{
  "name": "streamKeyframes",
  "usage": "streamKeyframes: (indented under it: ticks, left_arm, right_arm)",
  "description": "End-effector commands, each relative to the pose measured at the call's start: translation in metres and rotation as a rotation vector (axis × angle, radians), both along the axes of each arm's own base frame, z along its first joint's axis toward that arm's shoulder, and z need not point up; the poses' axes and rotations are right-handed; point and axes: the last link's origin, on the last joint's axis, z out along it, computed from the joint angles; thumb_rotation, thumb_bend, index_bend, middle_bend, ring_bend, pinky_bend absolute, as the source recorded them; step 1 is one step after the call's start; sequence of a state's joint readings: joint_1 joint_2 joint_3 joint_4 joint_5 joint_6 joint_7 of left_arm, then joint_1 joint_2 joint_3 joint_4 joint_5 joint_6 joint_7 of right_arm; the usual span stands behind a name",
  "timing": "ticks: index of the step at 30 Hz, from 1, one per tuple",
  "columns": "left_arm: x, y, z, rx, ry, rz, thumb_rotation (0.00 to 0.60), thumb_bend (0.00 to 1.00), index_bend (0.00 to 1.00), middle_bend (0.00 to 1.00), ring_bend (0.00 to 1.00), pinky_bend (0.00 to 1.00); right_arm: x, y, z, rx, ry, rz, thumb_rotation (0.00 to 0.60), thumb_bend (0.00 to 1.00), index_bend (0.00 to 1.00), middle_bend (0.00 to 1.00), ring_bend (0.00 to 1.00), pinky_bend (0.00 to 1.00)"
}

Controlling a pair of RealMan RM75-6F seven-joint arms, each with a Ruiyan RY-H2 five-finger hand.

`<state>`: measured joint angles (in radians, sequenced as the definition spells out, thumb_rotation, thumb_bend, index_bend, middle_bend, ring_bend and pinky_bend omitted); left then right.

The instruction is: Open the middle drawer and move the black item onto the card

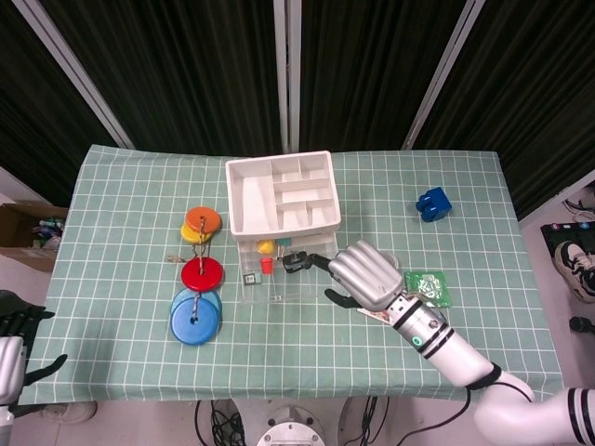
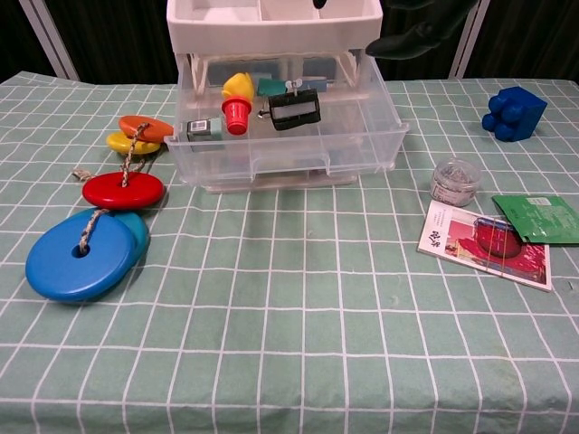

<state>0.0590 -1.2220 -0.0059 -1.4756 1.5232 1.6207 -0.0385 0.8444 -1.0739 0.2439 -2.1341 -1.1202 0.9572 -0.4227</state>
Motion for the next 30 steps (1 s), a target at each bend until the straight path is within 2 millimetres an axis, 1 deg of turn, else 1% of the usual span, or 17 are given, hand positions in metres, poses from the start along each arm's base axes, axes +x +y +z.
streamKeyframes:
  ticks: [1,5,11,14,18,24,27,30]
  left_arm:
    - [-0.002,-0.003,0.0,0.002,-0.004,0.007,0.6,0.0,0.31,0.25,0.22,0.21]
    - [-0.005,-0.006,0.0,0.005,-0.009,0.019,0.6,0.0,0.31,0.25,0.22,0.21]
    - [-0.008,-0.007,0.0,0.008,-0.015,0.021,0.6,0.0,0.31,0.25,0.22,0.21]
    - [-0.009,-0.006,-0.001,0.007,-0.017,0.021,0.6,0.0,0.31,0.25,0.22,0.21]
    - [-0.009,-0.006,-0.002,0.005,-0.018,0.021,0.6,0.0,0.31,0.25,0.22,0.21]
    - [-0.01,-0.005,-0.002,0.003,-0.019,0.02,0.6,0.0,0.31,0.25,0.22,0.21]
    - [-0.01,-0.005,-0.002,0.003,-0.02,0.02,0.6,0.0,0.31,0.25,0.22,0.21]
    - [-0.011,-0.005,-0.002,0.003,-0.02,0.023,0.6,0.0,0.31,0.25,0.22,0.21]
  right_arm:
    - [0.025,-0.021,-0.029,-0.043,0.104,0.011,0.6,0.17,0.36,0.93,0.88,0.92]
    - [0.025,-0.028,-0.048,-0.056,0.138,-0.03,0.6,0.14,0.36,0.93,0.88,0.93]
    - [0.024,-0.033,-0.065,-0.092,0.181,-0.03,0.6,0.13,0.36,0.93,0.88,0.93]
    - [0.023,-0.035,-0.071,-0.127,0.199,-0.017,0.6,0.13,0.36,0.93,0.88,0.93]
    - [0.022,-0.036,-0.079,-0.13,0.205,-0.024,0.6,0.09,0.36,0.93,0.88,0.93]
    - [0.021,-0.039,-0.087,-0.141,0.232,-0.021,0.6,0.09,0.36,0.93,0.88,0.93]
    - [0.021,-0.041,-0.091,-0.143,0.238,-0.022,0.6,0.09,0.36,0.93,0.88,0.93]
    - [0.022,-0.042,-0.095,-0.14,0.243,-0.021,0.6,0.13,0.36,0.93,0.88,0.93]
